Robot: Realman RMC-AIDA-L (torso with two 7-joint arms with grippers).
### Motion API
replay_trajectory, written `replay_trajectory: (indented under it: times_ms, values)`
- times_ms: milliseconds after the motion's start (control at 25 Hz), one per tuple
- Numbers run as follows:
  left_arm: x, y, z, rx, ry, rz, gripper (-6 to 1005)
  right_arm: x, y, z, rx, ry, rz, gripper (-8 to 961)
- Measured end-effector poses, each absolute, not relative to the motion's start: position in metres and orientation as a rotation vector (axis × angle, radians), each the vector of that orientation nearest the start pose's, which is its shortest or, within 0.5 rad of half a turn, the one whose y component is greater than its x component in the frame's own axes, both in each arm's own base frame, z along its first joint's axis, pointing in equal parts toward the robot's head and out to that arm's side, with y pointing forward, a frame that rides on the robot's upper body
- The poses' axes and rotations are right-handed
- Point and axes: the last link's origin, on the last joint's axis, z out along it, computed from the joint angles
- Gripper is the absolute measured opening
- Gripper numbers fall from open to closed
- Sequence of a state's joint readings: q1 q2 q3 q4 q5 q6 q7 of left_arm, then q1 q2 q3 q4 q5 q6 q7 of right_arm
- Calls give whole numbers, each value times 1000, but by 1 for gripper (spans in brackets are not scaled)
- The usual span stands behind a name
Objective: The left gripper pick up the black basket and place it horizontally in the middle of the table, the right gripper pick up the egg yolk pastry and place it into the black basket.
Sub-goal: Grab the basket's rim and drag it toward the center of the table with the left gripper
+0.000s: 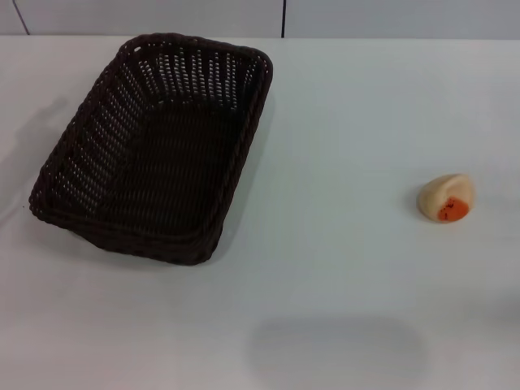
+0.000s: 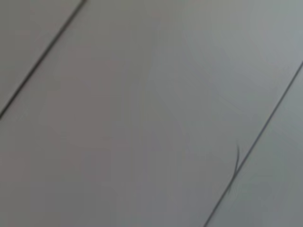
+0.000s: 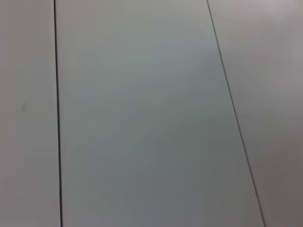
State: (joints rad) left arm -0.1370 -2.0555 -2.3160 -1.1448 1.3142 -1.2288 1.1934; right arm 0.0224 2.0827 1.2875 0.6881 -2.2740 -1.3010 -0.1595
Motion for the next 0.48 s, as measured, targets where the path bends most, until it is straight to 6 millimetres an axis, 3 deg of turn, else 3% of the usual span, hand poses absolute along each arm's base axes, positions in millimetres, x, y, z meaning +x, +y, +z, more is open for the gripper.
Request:
replay_trajectory:
  times_ms: [160, 200, 240, 480]
  values:
    - [-275, 318, 157, -1885, -1043, -1058, 807, 352, 254, 81, -904, 446, 702, 694]
    - [-269, 321, 157, -1917, -1074, -924, 807, 351, 253, 80, -906, 442, 704, 694]
    - [-269, 321, 157, -1917, -1074, -924, 807, 351, 253, 80, -907, 440, 705, 694]
    - [-254, 337, 145, -1970, -1118, -545, 806, 351, 252, 80, -908, 439, 705, 694]
